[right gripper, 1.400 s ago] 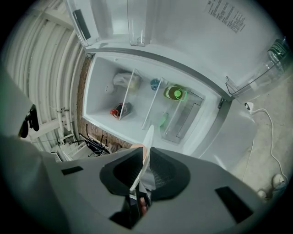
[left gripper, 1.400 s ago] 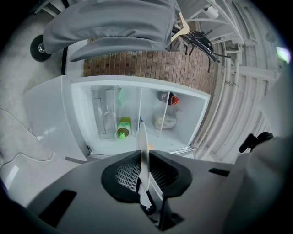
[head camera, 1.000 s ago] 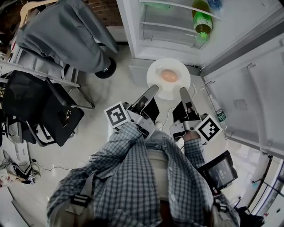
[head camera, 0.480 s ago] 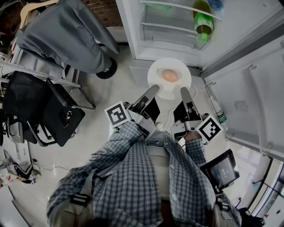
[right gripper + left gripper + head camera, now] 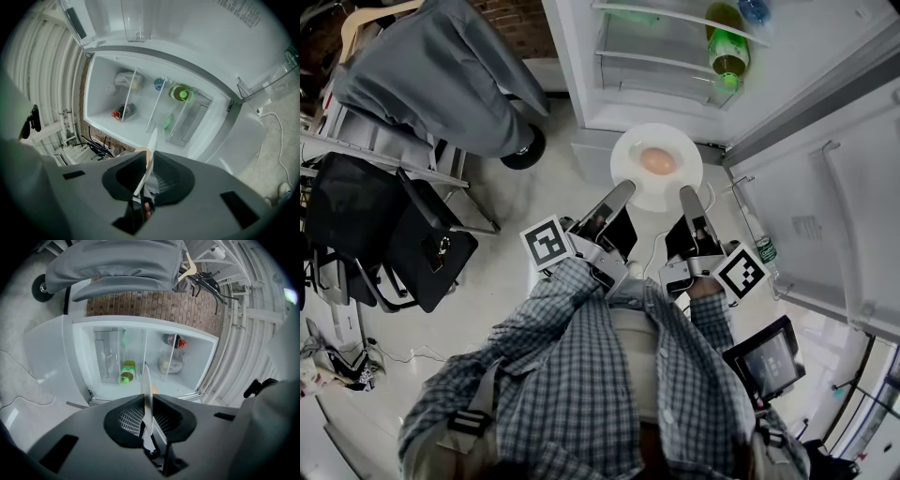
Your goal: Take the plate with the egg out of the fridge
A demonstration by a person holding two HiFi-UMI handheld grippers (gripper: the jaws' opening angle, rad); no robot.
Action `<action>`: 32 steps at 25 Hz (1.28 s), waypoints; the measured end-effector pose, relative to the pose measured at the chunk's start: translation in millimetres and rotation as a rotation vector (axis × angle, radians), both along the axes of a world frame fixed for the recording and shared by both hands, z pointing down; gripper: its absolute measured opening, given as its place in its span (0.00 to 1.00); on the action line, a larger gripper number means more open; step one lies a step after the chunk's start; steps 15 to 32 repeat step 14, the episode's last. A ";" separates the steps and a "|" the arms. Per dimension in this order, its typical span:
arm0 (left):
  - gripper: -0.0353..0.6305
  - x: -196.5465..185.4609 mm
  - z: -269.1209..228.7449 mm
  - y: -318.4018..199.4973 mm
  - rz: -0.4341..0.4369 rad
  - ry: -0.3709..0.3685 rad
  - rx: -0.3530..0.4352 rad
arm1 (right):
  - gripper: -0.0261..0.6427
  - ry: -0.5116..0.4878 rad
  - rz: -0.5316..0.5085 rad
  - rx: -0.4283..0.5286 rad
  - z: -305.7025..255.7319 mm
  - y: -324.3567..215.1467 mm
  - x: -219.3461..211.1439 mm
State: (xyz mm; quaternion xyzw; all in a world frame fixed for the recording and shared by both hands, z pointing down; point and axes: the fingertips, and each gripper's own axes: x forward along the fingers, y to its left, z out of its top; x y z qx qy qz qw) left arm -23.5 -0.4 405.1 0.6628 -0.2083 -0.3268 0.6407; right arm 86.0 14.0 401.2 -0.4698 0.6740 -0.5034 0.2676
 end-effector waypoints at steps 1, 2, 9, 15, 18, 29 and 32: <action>0.14 0.1 0.0 0.0 -0.001 0.001 0.000 | 0.12 0.001 -0.001 0.001 0.3 -0.1 0.1; 0.14 0.0 -0.1 0.2 -0.001 0.002 0.001 | 0.12 -0.001 -0.003 0.001 0.4 -0.2 0.0; 0.14 -1.7 -0.8 1.3 -0.012 0.004 0.002 | 0.12 -0.004 -0.016 0.008 -1.2 -0.8 -1.3; 0.14 -3.4 0.0 3.5 -0.016 0.016 -0.007 | 0.12 -0.017 -0.015 0.007 -0.9 0.9 -3.2; 0.14 -3.4 0.0 3.5 -0.016 0.016 -0.007 | 0.12 -0.017 -0.015 0.007 -0.9 0.9 -3.2; 0.14 -3.4 0.0 3.5 -0.016 0.016 -0.007 | 0.12 -0.017 -0.015 0.007 -0.9 0.9 -3.2; 0.14 -3.4 0.0 3.5 -0.016 0.016 -0.007 | 0.12 -0.017 -0.015 0.007 -0.9 0.9 -3.2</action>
